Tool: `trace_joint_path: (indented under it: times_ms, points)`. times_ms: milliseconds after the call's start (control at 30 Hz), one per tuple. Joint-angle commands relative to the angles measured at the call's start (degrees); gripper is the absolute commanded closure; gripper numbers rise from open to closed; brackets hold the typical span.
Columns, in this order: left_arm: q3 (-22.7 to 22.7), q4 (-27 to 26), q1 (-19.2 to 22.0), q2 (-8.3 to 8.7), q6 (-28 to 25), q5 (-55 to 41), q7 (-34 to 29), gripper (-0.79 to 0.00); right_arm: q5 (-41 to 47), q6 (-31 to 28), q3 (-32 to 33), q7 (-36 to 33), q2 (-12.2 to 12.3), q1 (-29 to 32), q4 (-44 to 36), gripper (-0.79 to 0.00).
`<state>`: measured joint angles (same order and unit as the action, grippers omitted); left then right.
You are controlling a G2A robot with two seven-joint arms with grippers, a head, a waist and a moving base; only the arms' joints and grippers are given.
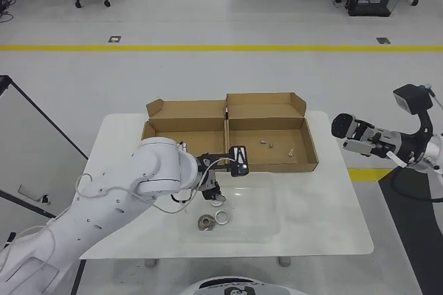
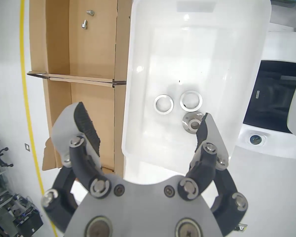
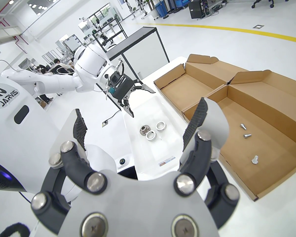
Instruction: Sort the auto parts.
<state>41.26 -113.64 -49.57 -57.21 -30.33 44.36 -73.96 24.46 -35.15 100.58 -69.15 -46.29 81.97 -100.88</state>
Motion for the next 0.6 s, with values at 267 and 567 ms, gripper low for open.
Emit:
trace_joint_path:
  times_ms: [267, 567]
  points:
    - [-11.2, 4.6, 6.1, -0.57, 4.1, -3.2, -4.1, -0.785, 0.0, 0.0, 0.0, 0.0, 0.0, 0.0, 0.0, -0.785]
    - [-21.1, 11.4, 15.8, -3.19, 7.5, -12.5, -7.5, -0.785, 0.0, 0.0, 0.0, 0.0, 0.0, 0.0, 0.0, -0.785]
